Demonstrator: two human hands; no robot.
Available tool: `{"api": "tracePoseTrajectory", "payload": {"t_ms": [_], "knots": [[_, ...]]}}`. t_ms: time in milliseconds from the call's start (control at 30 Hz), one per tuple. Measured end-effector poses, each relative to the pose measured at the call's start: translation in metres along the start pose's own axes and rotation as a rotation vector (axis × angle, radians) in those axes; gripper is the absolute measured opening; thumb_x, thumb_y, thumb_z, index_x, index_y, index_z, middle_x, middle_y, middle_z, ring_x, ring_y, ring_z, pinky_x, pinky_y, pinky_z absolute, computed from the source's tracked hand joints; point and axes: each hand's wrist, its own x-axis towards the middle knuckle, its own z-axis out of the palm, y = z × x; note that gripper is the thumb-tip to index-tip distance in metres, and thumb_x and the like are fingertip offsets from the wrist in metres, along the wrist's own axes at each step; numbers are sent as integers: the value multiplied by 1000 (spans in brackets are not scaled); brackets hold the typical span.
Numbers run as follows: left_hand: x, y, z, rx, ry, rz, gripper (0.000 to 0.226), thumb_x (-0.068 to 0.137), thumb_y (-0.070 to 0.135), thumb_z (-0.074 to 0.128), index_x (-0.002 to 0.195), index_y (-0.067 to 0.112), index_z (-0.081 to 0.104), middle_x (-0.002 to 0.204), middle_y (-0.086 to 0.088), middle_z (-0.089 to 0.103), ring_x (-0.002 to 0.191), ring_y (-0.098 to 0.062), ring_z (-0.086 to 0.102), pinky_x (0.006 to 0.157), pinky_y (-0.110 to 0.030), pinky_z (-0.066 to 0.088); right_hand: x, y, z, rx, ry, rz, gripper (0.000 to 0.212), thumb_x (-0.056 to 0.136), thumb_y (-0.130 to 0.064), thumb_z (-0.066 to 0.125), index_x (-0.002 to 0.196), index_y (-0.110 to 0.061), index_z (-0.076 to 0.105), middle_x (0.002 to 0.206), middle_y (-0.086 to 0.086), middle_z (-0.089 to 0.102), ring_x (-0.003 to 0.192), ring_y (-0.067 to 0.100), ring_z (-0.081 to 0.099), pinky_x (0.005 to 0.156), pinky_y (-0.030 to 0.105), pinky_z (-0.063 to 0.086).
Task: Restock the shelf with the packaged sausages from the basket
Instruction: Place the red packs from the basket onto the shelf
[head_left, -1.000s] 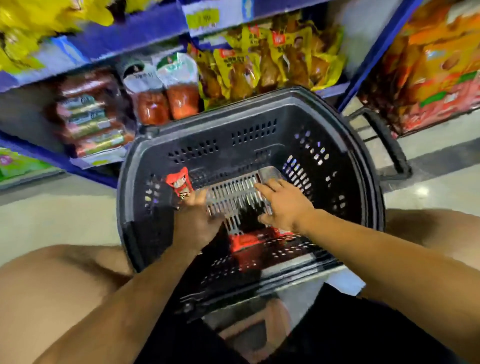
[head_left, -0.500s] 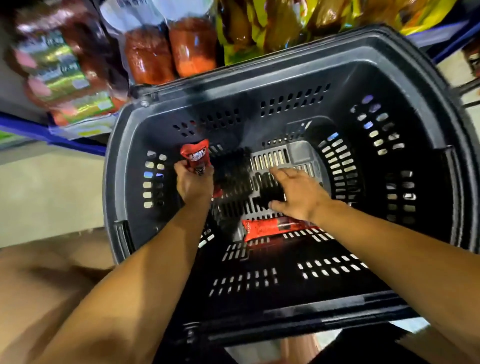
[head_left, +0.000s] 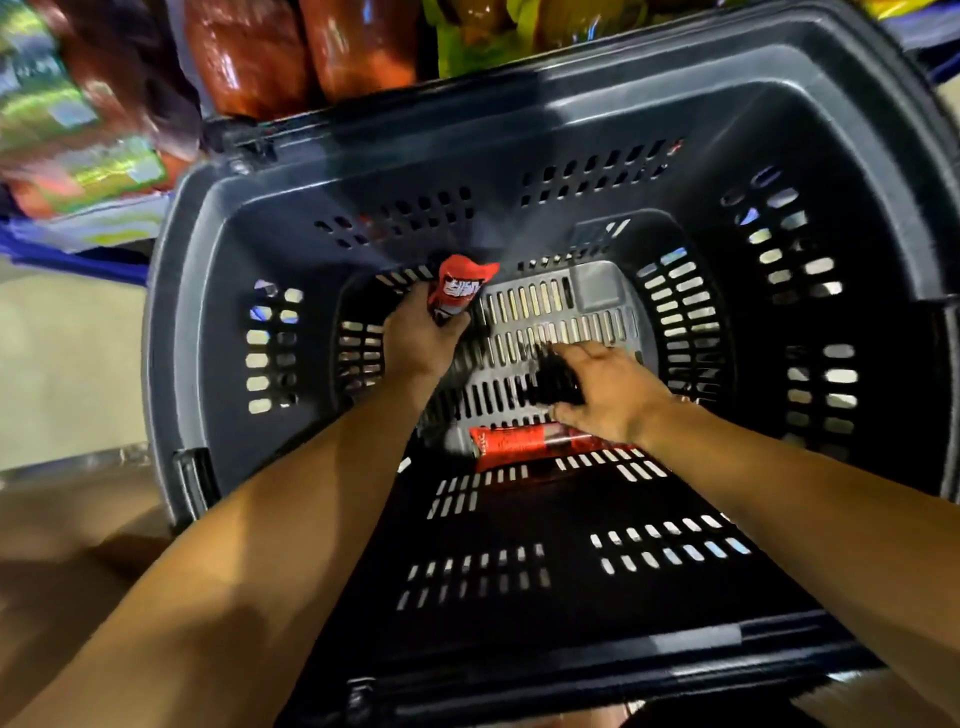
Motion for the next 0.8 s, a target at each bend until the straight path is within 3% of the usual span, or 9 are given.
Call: {"api": "tracePoseTrajectory", "payload": {"t_ms": [133, 200, 267, 433, 500, 600, 700, 800], "knots": [[-27, -3, 3, 24, -233, 37, 44, 83, 33, 74, 118, 11, 59, 111, -8, 69, 103, -23, 63, 90, -36, 49, 13, 1, 11, 25, -78, 42, 79, 88, -41, 66, 153, -24, 24, 141, 6, 49, 124, 27, 53, 107, 38, 44], [-45, -7, 3, 8, -307, 44, 45, 83, 30, 74, 120, 9, 59, 111, -9, 68, 102, -22, 62, 86, -28, 45, 18, 0, 17, 93, -149, 64, 74, 90, -38, 65, 152, -26, 27, 136, 6, 55, 109, 21, 62, 93, 28, 50], [-58, -10, 1, -51, -306, 45, 45, 83, 25, 75, 121, 8, 59, 112, -6, 67, 103, -21, 62, 84, -24, 43, 25, 0, 24, 139, -248, 88, 69, 93, -31, 63, 152, -26, 29, 133, 7, 57, 102, 17, 61, 86, 23, 46], [-69, -1, -14, -126, -304, -25, 49, 84, 25, 73, 127, 12, 52, 114, 6, 62, 103, -6, 52, 88, -20, 39, 41, 6, 51, -72, -455, 48, 43, 98, -17, 55, 140, -10, 50, 133, 16, 57, 112, 29, 57, 102, 35, 43], [-68, 5, -20, -200, -293, -59, 48, 84, 22, 73, 126, 15, 50, 107, 15, 60, 103, -4, 54, 89, -19, 42, 45, 9, 61, -39, -470, 9, 46, 92, -20, 65, 136, -12, 53, 132, 16, 58, 118, 32, 57, 105, 40, 44], [-64, 9, -29, -289, -282, -81, 49, 82, 20, 75, 125, 14, 52, 109, 9, 67, 105, -8, 63, 97, -30, 48, 49, 4, 66, -145, -425, -2, 62, 85, -30, 73, 140, -27, 45, 134, 4, 55, 120, 25, 55, 104, 38, 45], [-64, 20, -42, -357, -281, -72, 46, 83, 10, 73, 124, 12, 53, 101, 8, 68, 91, 3, 66, 85, -16, 51, 48, -4, 63, -199, -420, -9, 61, 85, -33, 73, 139, -20, 47, 132, 5, 56, 121, 24, 54, 104, 35, 43], [-69, 37, -56, -401, -284, -48, 43, 85, 4, 68, 124, 11, 52, 99, 9, 67, 86, 6, 66, 83, -16, 52, 38, -11, 51, -86, -494, 70, 51, 90, -24, 67, 136, -11, 49, 124, 8, 58, 113, 23, 56, 95, 29, 45]]}}
